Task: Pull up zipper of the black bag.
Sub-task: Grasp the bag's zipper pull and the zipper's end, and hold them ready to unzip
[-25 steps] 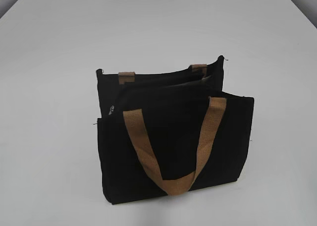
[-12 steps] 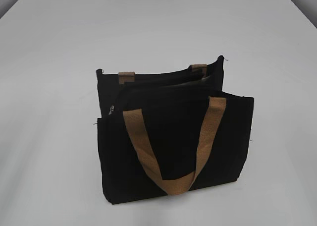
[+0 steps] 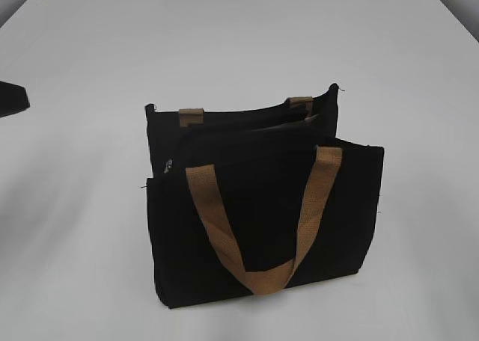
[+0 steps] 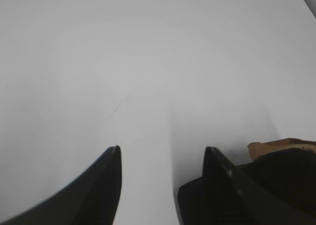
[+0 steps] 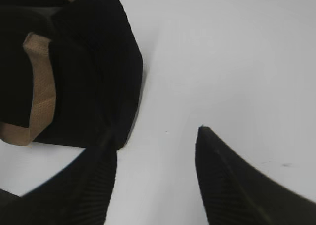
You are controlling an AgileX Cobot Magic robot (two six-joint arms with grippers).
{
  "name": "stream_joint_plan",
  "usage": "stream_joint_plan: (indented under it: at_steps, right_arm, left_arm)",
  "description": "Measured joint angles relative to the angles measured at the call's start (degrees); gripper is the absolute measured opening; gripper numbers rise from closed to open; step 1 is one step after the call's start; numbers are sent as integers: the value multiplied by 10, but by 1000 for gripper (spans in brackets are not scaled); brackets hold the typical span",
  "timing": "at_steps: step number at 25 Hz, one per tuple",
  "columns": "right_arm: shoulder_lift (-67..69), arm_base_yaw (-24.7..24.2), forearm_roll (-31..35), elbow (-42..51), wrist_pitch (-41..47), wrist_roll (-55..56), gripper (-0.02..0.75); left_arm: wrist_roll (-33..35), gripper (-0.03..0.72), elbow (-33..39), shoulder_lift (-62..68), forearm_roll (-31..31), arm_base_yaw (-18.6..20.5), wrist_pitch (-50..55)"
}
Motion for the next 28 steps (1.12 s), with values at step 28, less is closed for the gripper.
stream_joint_plan:
  at_steps: [28]
  right_arm:
    - [256, 95, 6, -88, -53, -29, 405]
  left_arm:
    - [-424, 400, 252, 211, 415, -361, -678]
